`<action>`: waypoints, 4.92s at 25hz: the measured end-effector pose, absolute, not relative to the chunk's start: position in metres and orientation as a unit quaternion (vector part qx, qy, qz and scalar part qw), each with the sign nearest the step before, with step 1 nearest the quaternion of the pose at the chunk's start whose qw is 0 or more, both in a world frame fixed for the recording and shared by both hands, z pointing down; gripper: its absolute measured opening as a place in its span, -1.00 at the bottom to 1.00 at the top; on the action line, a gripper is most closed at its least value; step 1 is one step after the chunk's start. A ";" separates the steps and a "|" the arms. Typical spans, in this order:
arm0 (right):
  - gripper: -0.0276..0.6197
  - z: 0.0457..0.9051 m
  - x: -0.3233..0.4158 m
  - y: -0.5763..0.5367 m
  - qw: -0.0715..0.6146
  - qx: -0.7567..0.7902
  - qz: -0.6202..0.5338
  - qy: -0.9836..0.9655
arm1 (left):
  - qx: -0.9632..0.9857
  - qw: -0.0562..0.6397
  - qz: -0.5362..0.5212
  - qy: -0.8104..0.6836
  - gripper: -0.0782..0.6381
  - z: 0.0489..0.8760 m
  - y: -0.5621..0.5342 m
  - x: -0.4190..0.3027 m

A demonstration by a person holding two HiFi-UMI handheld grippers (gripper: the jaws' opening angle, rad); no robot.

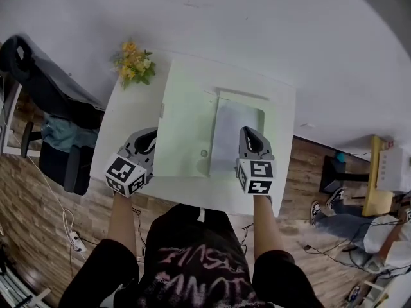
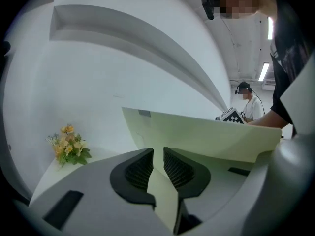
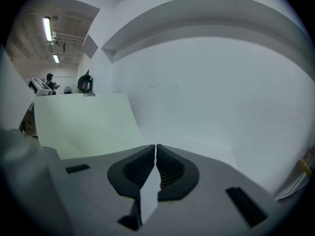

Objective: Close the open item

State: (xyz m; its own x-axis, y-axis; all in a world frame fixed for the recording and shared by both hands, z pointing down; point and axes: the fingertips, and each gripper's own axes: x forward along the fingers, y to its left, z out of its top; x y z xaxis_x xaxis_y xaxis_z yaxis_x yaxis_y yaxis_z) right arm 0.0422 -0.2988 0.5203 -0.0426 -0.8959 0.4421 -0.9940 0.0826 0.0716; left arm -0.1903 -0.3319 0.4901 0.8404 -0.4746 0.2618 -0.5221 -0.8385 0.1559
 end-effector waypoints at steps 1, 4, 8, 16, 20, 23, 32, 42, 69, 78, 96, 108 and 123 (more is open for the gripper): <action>-0.83 0.521 0.047 -0.296 0.191 0.667 0.130 -0.709 | 0.954 0.111 0.106 -0.258 -0.56 0.489 -0.331 -0.184; -0.83 0.522 0.060 -0.291 0.186 0.672 0.133 -0.704 | 0.957 0.106 0.106 -0.247 -0.56 0.484 -0.328 -0.167; -0.83 0.523 0.079 -0.283 0.182 0.678 0.136 -0.699 | 0.962 0.095 0.110 -0.232 -0.56 0.476 -0.323 -0.142; -0.83 0.529 0.129 -0.250 0.164 0.698 0.150 -0.680 | 0.969 0.073 0.129 -0.196 -0.56 0.474 -0.303 -0.081; -0.83 0.532 0.161 -0.233 0.156 0.712 0.155 -0.667 | 0.973 0.054 0.146 -0.172 -0.56 0.476 -0.291 -0.044; -0.83 0.536 0.183 -0.218 0.150 0.722 0.160 -0.656 | 0.974 0.040 0.161 -0.151 -0.56 0.480 -0.280 -0.018; -0.83 0.555 0.227 -0.184 0.134 0.743 0.186 -0.629 | 0.973 -0.025 0.214 -0.084 -0.56 0.500 -0.253 0.057; -0.83 0.574 0.263 -0.152 0.119 0.756 0.214 -0.606 | 0.967 -0.041 0.249 -0.030 -0.57 0.529 -0.237 0.135; -0.83 0.603 0.297 -0.103 0.118 0.760 0.245 -0.590 | 0.906 -0.077 0.415 0.000 -0.71 0.610 -0.217 0.173; -0.83 0.593 0.298 -0.104 0.119 0.761 0.238 -0.592 | 0.918 -0.030 0.396 -0.014 -0.71 0.602 -0.220 0.175; -0.83 0.551 0.248 -0.158 0.135 0.736 0.196 -0.634 | 0.943 0.025 0.287 -0.165 -0.71 0.541 -0.266 0.078; -0.83 0.517 0.193 -0.200 0.139 0.714 0.159 -0.667 | 0.941 0.035 0.225 -0.251 -0.71 0.501 -0.293 0.002; -0.84 0.458 0.147 -0.240 0.130 0.688 0.090 -0.708 | 0.924 0.019 0.123 -0.362 -0.73 0.421 -0.321 -0.066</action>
